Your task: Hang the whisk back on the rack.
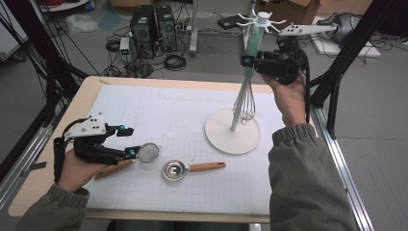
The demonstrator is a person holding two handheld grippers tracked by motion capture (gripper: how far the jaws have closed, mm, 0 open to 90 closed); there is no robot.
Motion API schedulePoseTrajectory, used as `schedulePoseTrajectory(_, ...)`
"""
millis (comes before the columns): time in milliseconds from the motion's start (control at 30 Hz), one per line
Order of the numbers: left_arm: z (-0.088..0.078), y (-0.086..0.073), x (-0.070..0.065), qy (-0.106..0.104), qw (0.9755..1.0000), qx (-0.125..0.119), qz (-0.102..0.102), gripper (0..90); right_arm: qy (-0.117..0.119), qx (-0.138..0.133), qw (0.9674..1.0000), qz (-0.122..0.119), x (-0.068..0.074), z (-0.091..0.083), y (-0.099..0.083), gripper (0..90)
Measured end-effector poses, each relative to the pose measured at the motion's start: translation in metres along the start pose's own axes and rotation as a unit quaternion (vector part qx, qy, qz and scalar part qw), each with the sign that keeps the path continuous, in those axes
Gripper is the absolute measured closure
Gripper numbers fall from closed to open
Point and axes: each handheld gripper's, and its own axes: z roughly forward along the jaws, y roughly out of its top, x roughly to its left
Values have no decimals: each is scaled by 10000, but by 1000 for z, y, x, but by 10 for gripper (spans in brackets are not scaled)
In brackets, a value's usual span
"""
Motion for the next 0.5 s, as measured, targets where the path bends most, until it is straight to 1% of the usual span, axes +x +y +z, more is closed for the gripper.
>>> schedulePoseTrajectory(233, -1, 0, 0, 16, 10000, -10, -18, 353, -49, -19, 10000, 25, 0, -3, -1, 650)
schedulePoseTrajectory(500, -2, 0, 0, 30, 10000, -16, 5, 353, -50, -148, 9999, 63, -1, -12, -4, 638)
